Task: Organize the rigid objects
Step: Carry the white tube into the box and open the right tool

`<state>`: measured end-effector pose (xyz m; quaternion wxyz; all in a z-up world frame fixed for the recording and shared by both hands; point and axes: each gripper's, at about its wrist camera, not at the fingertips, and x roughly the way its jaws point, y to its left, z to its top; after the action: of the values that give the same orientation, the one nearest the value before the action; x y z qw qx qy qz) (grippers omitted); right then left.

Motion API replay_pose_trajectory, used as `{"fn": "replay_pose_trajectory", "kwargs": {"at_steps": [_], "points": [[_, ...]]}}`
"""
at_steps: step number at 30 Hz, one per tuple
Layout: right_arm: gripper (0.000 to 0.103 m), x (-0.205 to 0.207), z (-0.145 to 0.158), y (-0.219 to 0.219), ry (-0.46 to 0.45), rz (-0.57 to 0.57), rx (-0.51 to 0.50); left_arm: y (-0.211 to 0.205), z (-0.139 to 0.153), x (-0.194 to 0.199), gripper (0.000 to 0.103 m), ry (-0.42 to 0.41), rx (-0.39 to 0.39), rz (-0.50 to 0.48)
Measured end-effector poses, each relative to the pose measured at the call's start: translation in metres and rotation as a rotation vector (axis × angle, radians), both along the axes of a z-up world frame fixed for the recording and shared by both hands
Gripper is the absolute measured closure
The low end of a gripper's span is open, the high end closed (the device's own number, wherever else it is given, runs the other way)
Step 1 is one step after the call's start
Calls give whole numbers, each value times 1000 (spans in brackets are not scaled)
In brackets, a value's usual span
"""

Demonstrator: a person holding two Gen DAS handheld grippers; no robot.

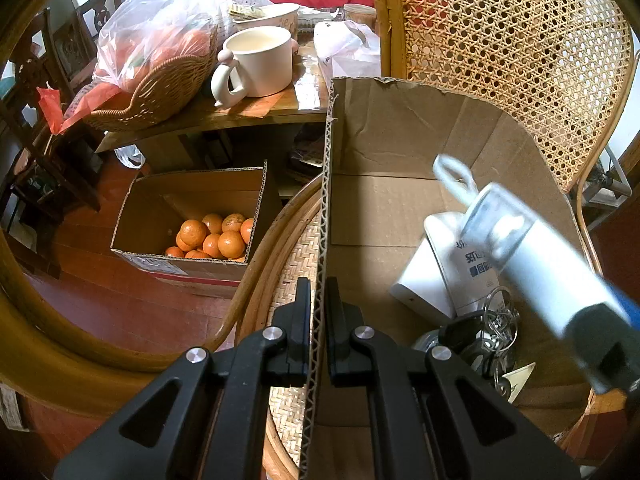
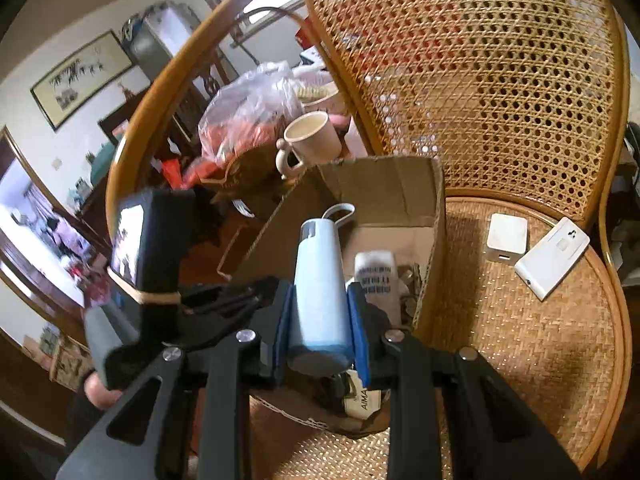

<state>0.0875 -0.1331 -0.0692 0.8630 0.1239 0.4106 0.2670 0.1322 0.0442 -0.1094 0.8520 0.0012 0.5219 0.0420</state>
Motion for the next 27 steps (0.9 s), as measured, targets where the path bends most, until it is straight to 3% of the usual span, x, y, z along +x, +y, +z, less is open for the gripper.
{"fn": "replay_pose_trajectory", "kwargs": {"at_steps": [8,20,23,25,27], "points": [[74,2,-14,18,6,20,-132,0,0,0,97,1,0,0],[73,8,1,-2,-8,-25,-52,-2,-3,-1,97,6,11,2],[57,14,1,-15,15,-55,-56,-2,-3,-2,96,8,10,7],[40,14,5,-25,1,-72,-76,-2,-2,-2,96,6,6,6],[32,17,10,-36,-20,-107,-89,-2,-2,-2,96,2,7,5]]}}
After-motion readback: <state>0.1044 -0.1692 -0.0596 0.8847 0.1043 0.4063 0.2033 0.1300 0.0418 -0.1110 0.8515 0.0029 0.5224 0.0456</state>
